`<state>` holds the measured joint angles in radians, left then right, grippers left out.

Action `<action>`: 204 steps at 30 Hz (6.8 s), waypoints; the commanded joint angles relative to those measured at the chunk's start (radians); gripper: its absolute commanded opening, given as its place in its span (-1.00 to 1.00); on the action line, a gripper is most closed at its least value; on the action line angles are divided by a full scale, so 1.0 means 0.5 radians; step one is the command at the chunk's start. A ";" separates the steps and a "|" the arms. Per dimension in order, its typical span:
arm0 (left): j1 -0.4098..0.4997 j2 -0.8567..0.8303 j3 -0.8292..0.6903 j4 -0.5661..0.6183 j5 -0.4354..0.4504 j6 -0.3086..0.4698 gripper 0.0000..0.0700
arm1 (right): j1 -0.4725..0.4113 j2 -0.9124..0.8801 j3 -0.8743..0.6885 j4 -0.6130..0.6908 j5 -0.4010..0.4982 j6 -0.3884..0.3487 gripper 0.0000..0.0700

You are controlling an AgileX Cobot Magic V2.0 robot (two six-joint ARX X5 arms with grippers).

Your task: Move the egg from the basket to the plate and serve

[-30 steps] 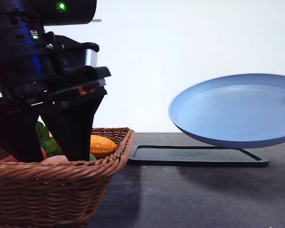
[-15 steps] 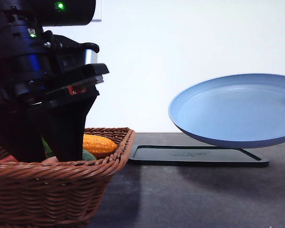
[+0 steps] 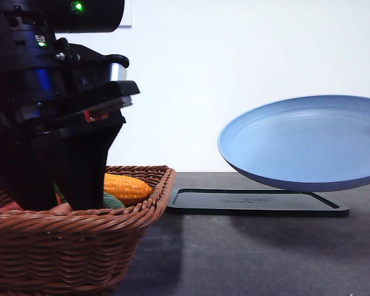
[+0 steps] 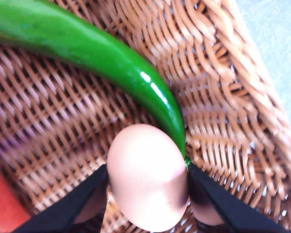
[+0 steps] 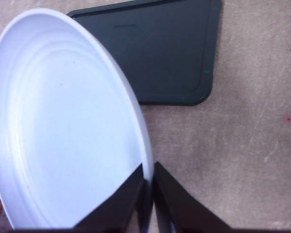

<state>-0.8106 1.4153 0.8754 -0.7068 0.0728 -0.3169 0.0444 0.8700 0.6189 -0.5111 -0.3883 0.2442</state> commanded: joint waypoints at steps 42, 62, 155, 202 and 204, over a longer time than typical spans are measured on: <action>-0.506 0.331 0.812 0.136 -0.080 0.236 -0.53 | 0.283 0.141 0.027 -0.266 -0.535 0.108 -1.00; -0.511 0.356 0.879 0.187 -0.091 0.244 0.18 | 0.283 0.142 0.027 -0.268 -0.534 0.111 -1.00; -0.238 -0.531 0.924 -0.170 -0.843 0.536 -1.00 | -0.017 1.596 1.961 -0.834 -0.353 -0.316 -1.00; 0.536 -1.493 -0.769 1.200 -0.355 0.131 -1.00 | 0.875 -0.228 -0.326 1.067 0.687 -0.256 -1.00; 0.536 -1.493 -0.769 1.199 -0.355 0.131 -1.00 | 0.875 -0.228 -0.326 1.067 0.687 -0.256 -1.00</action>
<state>-0.5354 0.6628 0.4763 -0.1223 -0.1051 -0.2468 0.4770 0.7521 0.4473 0.0116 -0.0483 0.1032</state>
